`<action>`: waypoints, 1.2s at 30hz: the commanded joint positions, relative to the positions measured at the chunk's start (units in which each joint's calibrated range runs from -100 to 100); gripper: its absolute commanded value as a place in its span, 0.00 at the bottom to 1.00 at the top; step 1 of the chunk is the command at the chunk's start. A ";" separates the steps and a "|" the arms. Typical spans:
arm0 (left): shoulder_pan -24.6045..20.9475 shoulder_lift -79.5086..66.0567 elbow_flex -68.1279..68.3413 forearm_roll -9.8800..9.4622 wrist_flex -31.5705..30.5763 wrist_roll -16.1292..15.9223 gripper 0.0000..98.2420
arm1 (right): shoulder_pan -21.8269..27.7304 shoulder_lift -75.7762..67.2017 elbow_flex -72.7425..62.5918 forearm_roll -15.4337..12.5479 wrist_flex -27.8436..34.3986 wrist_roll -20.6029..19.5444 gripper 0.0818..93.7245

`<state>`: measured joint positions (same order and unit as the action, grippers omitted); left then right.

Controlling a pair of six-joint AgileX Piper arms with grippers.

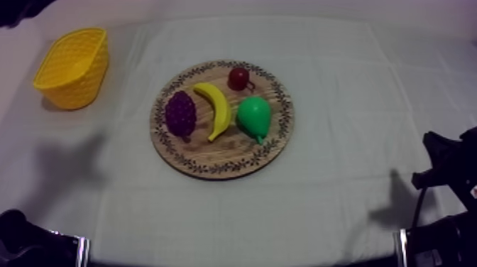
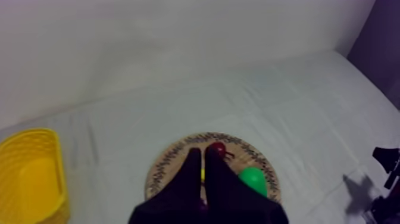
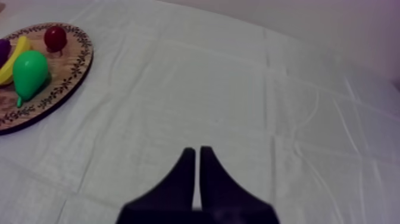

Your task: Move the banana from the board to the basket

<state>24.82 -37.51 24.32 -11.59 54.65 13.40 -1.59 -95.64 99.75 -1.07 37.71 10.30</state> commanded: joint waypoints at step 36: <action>5.21 47.12 -10.05 3.65 2.77 10.75 0.72 | -0.10 -0.03 0.02 0.03 -0.04 0.03 0.00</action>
<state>30.23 8.62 15.05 -8.34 56.76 24.49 -1.68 -95.64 99.75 -1.07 37.54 10.33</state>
